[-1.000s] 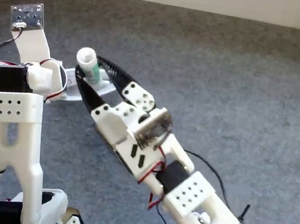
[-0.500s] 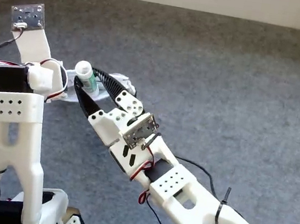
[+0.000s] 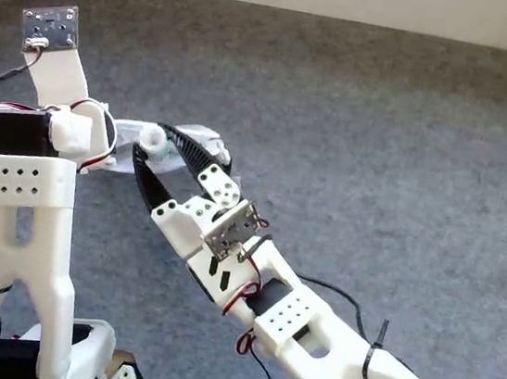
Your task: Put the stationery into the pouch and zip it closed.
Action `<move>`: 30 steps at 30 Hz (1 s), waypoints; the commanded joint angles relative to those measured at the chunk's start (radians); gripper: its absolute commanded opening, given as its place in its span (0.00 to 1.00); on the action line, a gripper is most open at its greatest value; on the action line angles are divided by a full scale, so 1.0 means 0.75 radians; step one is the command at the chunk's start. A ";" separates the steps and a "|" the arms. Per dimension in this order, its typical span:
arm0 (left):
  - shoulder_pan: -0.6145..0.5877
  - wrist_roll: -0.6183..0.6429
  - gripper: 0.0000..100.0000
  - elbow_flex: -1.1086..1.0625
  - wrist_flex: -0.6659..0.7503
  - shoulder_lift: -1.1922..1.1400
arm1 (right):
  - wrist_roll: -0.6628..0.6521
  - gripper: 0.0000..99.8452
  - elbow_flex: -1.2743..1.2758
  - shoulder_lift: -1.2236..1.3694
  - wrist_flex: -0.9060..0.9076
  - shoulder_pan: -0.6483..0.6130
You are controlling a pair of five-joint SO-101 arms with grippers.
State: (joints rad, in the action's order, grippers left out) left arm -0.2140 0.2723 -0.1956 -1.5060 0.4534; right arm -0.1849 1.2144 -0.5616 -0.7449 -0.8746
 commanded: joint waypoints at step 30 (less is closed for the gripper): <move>-0.036 0.006 0.01 -0.036 0.086 0.024 | 0.178 0.17 -0.089 -0.412 0.887 0.021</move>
State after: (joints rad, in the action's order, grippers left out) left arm -0.2140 0.2739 -0.2279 -1.4661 0.4565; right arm -0.1082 1.2098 -0.8638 -0.1634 -0.8730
